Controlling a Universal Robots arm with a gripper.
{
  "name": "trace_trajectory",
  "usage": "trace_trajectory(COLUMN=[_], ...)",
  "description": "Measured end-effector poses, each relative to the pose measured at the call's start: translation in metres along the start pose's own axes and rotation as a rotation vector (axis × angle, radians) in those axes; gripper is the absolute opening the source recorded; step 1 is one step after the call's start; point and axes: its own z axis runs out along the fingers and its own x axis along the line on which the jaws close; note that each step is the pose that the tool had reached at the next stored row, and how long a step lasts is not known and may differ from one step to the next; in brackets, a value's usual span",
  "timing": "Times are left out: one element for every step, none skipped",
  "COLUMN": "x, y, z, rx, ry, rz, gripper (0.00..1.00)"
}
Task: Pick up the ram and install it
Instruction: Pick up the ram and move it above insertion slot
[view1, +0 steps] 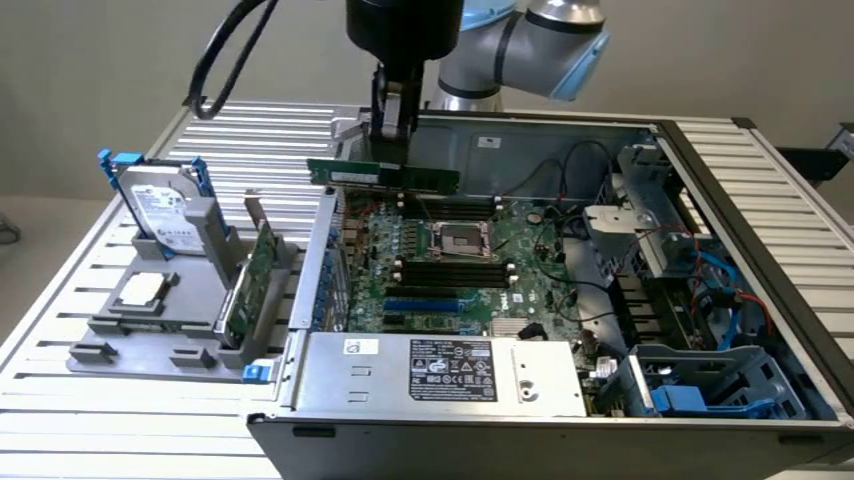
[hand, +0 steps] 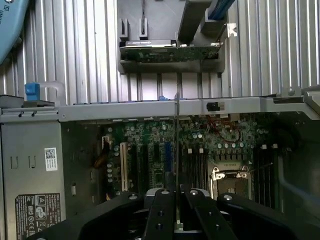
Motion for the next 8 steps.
trace_trajectory(x=[-0.001, -0.001, -0.002, -0.003, -0.004, -0.005, -0.006, -0.007], y=[-0.0046, -0.0090, -0.0135, -0.0179, -0.0221, -0.0254, -0.0280, -0.0304], z=[-0.0004, -0.0007, -0.0010, -0.0014, -0.0016, -0.0016, -0.0013, -0.0009], rx=[-0.0002, -0.0003, -0.0005, -0.0006, -0.0006, -0.0006, -0.0007, -0.0008], ry=[-0.0009, -0.0018, -0.0028, -0.0039, -0.0047, -0.0055, -0.0064, -0.0075], rz=[0.000, 0.000, 0.000, 0.000, 0.000, 0.000, 0.000, -0.001], gripper=[0.14, 0.14, 0.14, 0.14, 0.14, 0.14, 0.14, 0.14])
